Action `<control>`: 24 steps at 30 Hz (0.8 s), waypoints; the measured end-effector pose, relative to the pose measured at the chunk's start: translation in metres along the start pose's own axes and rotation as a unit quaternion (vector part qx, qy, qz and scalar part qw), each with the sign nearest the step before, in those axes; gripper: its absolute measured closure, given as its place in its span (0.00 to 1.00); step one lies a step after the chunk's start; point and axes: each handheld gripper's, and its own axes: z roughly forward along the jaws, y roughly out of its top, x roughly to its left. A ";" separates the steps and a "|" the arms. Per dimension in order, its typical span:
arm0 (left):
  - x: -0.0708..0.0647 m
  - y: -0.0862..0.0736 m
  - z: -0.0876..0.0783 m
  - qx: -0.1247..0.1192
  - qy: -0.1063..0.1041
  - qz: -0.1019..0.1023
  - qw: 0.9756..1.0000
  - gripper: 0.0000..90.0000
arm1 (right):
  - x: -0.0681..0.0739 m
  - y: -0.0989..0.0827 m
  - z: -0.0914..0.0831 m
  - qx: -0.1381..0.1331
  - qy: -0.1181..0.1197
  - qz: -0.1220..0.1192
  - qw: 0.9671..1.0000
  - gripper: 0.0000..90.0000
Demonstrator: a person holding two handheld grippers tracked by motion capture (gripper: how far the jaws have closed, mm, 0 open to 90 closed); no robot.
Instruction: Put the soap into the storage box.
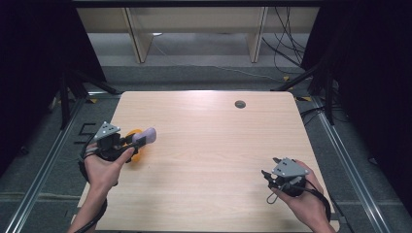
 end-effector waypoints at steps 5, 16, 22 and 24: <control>0.007 -0.004 -0.001 -0.005 0.017 -0.015 1.000 0.66 | 0.000 0.000 0.000 0.002 -0.001 0.005 1.000 0.49; 0.025 -0.021 0.000 -0.010 0.098 -0.039 0.994 0.66 | -0.001 -0.001 0.000 0.002 -0.001 0.005 1.000 0.49; 0.039 -0.031 0.014 -0.008 0.136 -0.053 0.989 0.66 | -0.001 -0.001 0.002 0.002 0.003 0.000 1.000 0.49; 0.040 -0.033 0.021 -0.007 0.147 -0.049 0.988 0.66 | 0.000 -0.001 0.002 0.003 0.001 0.003 1.000 0.49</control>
